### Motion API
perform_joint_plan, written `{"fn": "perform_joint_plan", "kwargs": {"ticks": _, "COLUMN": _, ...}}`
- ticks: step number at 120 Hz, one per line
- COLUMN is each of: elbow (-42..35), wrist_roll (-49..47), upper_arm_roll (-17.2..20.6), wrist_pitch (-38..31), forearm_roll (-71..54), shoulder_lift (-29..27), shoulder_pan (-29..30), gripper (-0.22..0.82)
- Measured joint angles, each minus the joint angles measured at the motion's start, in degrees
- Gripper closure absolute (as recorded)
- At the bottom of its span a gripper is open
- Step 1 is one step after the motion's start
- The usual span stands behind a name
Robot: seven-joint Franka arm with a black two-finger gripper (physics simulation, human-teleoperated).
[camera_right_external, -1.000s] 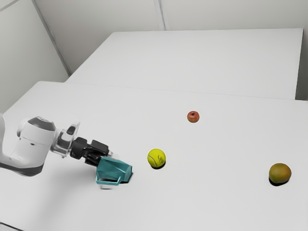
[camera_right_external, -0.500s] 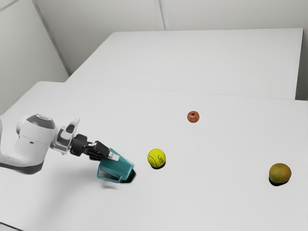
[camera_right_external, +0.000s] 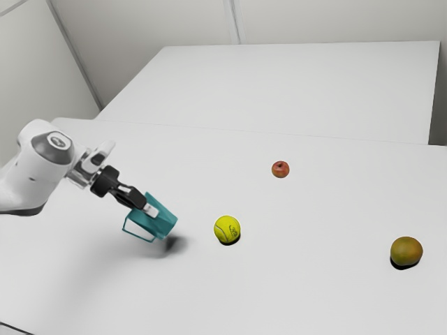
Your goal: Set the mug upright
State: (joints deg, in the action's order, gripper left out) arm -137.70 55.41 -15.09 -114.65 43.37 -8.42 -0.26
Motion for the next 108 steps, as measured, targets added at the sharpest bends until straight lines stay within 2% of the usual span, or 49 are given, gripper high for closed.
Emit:
{"fn": "perform_joint_plan", "kwargs": {"ticks": 43, "elbow": 4.1, "wrist_roll": -15.6, "upper_arm_roll": 4.7, "wrist_pitch": -1.8, "forearm_roll": -27.6, "shoulder_lift": -1.8, "shoulder_pan": -0.3, "gripper": 0.78}}
{"fn": "perform_joint_plan", "kwargs": {"ticks": 66, "elbow": 3.9, "wrist_roll": -24.0, "upper_arm_roll": 6.3, "wrist_pitch": -8.2, "forearm_roll": -35.9, "shoulder_lift": -1.6, "shoulder_pan": -1.1, "gripper": 0.78}}
{"fn": "perform_joint_plan", "kwargs": {"ticks": 108, "elbow": 1.8, "wrist_roll": -37.0, "upper_arm_roll": 7.7, "wrist_pitch": -20.9, "forearm_roll": -43.6, "shoulder_lift": -1.6, "shoulder_pan": -2.0, "gripper": 0.78}}
